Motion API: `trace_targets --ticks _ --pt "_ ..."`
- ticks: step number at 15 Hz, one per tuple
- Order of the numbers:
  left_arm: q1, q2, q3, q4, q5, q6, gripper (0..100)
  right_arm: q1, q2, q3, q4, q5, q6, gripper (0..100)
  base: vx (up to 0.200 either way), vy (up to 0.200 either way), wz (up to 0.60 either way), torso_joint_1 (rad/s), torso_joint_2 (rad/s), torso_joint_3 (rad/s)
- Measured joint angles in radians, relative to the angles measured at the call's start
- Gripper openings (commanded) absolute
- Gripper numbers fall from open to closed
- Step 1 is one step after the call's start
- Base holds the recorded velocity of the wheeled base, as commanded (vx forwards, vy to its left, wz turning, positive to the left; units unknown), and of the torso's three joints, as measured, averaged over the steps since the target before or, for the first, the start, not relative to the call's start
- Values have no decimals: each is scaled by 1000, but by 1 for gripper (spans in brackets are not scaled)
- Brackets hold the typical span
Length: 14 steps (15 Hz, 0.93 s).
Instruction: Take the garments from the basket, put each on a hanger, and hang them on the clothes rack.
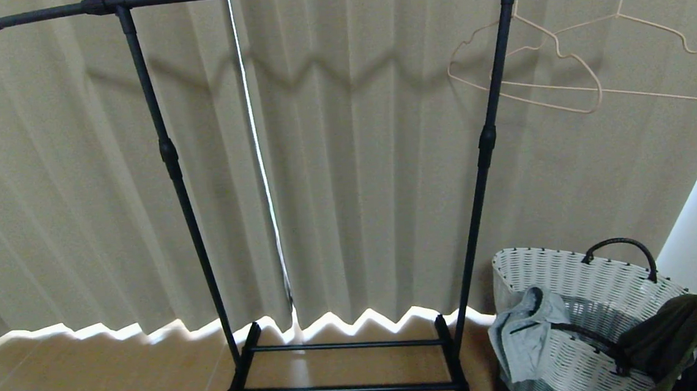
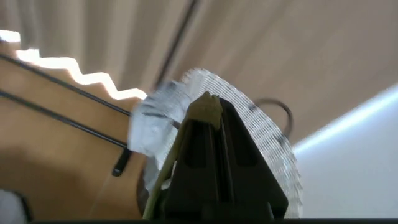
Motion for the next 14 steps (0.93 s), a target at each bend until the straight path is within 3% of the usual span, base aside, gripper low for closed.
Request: trace_targets --ticks 5,8,11,14 --pt "0 0 0 0 -25 12 100 132 29 -87 24 2 1 0 0 0 0 0 0 0" --pt "0 0 -1 -21 -150 19 100 194 104 -152 24 30 23 0 0 0 0 0 0 0" --pt "-4 7 -67 -12 -296 19 100 277 194 -261 23 53 115 0 0 0 0 0 0 0" --pt "-19 105 -154 -4 -355 18 100 359 246 -343 25 54 208 0 0 0 0 0 0 0"
